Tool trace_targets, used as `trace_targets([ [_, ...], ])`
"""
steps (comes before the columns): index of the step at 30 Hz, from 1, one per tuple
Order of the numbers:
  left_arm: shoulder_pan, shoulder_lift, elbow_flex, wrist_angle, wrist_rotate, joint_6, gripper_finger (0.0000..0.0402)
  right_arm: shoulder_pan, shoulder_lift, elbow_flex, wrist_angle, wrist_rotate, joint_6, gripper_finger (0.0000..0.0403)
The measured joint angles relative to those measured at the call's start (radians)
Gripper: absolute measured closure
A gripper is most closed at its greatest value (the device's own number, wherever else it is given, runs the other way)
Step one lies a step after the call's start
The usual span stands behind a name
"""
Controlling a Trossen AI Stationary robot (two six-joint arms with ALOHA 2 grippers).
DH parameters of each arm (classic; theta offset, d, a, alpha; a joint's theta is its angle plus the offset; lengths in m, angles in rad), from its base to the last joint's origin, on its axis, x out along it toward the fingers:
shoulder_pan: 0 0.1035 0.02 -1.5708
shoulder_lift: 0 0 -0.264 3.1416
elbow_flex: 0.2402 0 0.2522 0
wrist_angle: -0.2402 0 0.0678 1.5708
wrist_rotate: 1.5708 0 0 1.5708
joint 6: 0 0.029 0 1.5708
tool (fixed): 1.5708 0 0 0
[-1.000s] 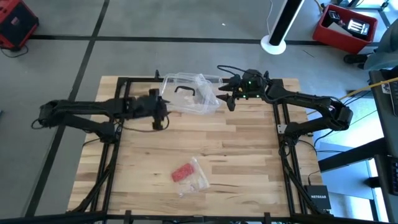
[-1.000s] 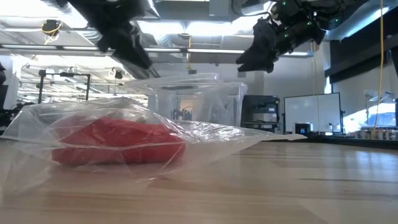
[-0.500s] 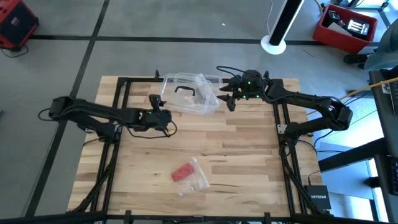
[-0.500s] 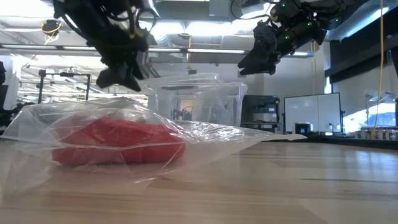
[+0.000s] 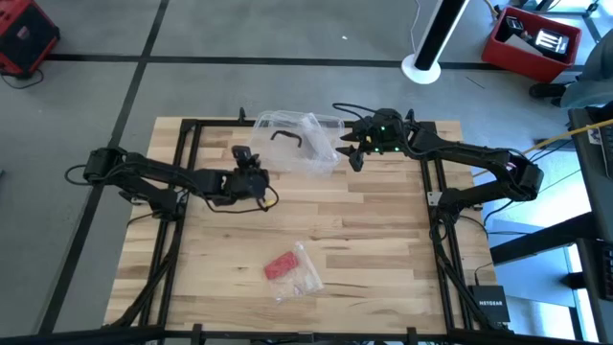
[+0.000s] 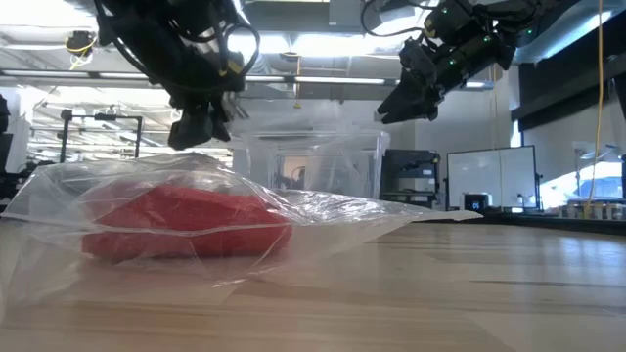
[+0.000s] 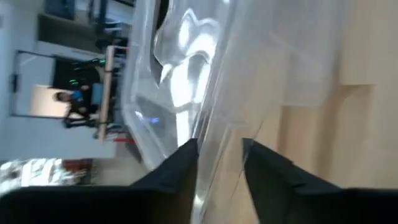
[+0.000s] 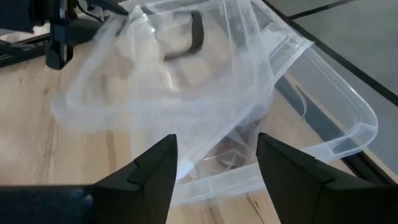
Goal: Roll bandage
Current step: Remove the lid of the container
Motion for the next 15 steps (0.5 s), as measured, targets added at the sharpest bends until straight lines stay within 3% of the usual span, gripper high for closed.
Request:
trace_targets([
  [5,-0.019,-0.001,0.008,0.000,-0.097,-0.009,0.0361,0.000,0.000,0.000,-0.002,0.000,0.000,0.0182],
  [10,-0.037,-0.026,0.047,-0.002,-0.097,-0.038,0.0364,0.000,0.000,0.000,-0.002,0.000,0.000,0.0182],
  [15,-0.098,-0.137,0.086,-0.014,-0.093,-0.118,0.0364,0.000,0.000,0.000,-0.010,-0.001,0.000,0.0182],
])
